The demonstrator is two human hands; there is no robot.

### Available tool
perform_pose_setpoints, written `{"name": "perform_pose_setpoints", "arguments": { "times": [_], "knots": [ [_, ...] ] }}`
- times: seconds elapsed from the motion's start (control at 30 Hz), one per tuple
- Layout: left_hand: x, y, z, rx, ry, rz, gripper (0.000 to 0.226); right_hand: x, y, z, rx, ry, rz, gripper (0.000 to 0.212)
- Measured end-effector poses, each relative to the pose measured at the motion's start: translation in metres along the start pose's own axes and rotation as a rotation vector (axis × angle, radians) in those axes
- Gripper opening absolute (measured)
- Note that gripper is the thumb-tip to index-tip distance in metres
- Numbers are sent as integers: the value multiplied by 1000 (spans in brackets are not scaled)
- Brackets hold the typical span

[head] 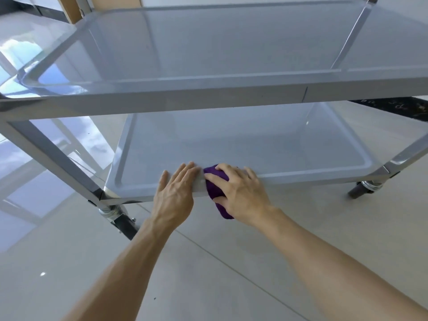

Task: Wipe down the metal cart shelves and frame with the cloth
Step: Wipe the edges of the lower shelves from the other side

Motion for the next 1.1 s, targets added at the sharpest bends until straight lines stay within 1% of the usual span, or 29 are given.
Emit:
{"name": "perform_pose_setpoints", "arguments": {
  "times": [0.1,0.23,0.3,0.37,0.43,0.47,0.57,0.63,0.7,0.73,0.8,0.9,1.0,1.1],
  "knots": [
    [3,0,-7,11,12,-8,65,-16,-22,53,55,13,-47,65],
    [6,0,-7,4,10,-11,65,-53,-73,154,260,-38,-75,65],
    [8,0,-8,-2,-16,-13,63,-71,-93,197,378,15,-62,64],
    [9,1,-8,-7,-30,-8,60,-79,-100,219,437,78,-60,64],
    [9,0,-5,-7,-26,0,59,-74,-94,213,417,78,-72,64],
    [9,-1,-4,-12,-28,6,58,-69,-87,199,365,67,-68,64],
    [9,-2,-4,-20,-37,21,56,-44,-56,127,160,34,-65,62],
    [8,-3,-4,-8,-31,26,54,-21,-32,74,55,40,-67,61],
    [7,-5,-5,14,-12,32,51,0,-13,36,-10,8,-107,62],
    [7,-7,-5,23,-1,30,51,7,-9,28,-23,-10,-125,63],
    [6,-8,-7,18,-5,26,49,7,-8,33,-33,-24,-156,67],
    [3,-10,-13,-8,-44,30,44,-7,-22,67,-10,9,-178,68],
    [2,-10,-15,-2,-58,18,43,-30,-45,120,78,34,-183,69],
    [2,-10,-14,-5,-56,2,44,-57,-71,177,223,111,-156,69]
  ]
}}
Point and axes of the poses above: each hand's wrist, its own y-axis towards the middle knuckle, its own x-axis out of the palm, z = x × y, the point moved 9 cm from there along y, towards the middle knuckle, and after that the axes turned 10 degrees about y, right-handed, at the moved point
